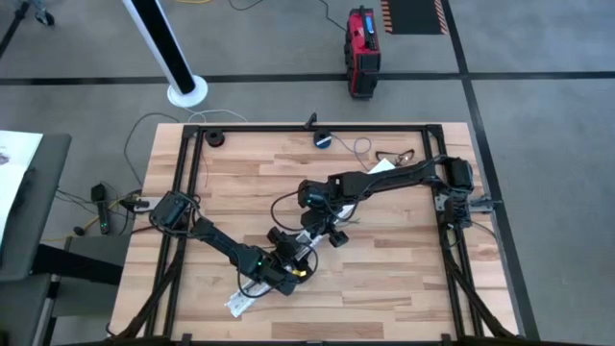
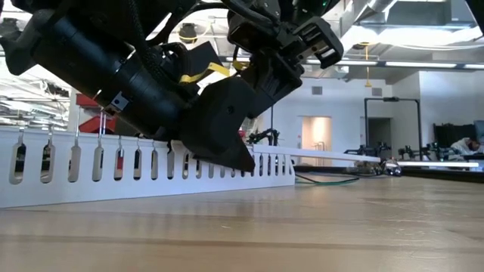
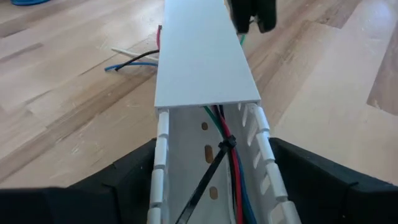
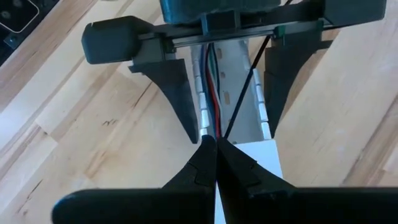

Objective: Ziptie cables
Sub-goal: Close the white cable duct

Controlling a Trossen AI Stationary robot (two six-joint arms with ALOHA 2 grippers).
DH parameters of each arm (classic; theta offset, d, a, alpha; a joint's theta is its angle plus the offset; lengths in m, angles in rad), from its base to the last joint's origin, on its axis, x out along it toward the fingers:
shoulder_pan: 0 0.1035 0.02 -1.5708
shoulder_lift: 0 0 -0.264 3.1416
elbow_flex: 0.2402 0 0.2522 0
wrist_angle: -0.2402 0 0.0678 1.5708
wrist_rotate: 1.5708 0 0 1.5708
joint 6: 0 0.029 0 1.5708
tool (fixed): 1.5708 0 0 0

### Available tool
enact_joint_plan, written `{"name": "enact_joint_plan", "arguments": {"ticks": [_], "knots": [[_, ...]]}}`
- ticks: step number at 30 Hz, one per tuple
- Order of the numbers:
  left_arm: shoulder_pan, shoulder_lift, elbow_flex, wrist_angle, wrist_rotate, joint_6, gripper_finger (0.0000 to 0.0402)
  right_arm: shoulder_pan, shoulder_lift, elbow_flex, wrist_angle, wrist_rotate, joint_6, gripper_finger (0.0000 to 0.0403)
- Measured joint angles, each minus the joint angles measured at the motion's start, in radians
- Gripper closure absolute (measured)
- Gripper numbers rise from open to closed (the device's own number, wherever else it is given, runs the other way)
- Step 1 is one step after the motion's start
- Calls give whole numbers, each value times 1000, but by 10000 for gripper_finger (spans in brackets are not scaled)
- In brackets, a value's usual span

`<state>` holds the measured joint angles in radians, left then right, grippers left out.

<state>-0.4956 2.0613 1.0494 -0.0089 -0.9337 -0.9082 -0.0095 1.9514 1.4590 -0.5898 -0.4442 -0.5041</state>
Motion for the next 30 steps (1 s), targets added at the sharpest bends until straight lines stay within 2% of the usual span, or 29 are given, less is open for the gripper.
{"name": "enact_joint_plan", "arguments": {"ticks": [15,24,30], "knots": [[-2,1,0,-3,-13,-12,120,-3,0,-1,-46,53,18,400],[-1,1,0,-30,-18,-20,168,-22,0,-11,-51,71,33,400],[-1,1,0,-30,-19,-15,171,-55,1,-64,32,83,34,402]]}}
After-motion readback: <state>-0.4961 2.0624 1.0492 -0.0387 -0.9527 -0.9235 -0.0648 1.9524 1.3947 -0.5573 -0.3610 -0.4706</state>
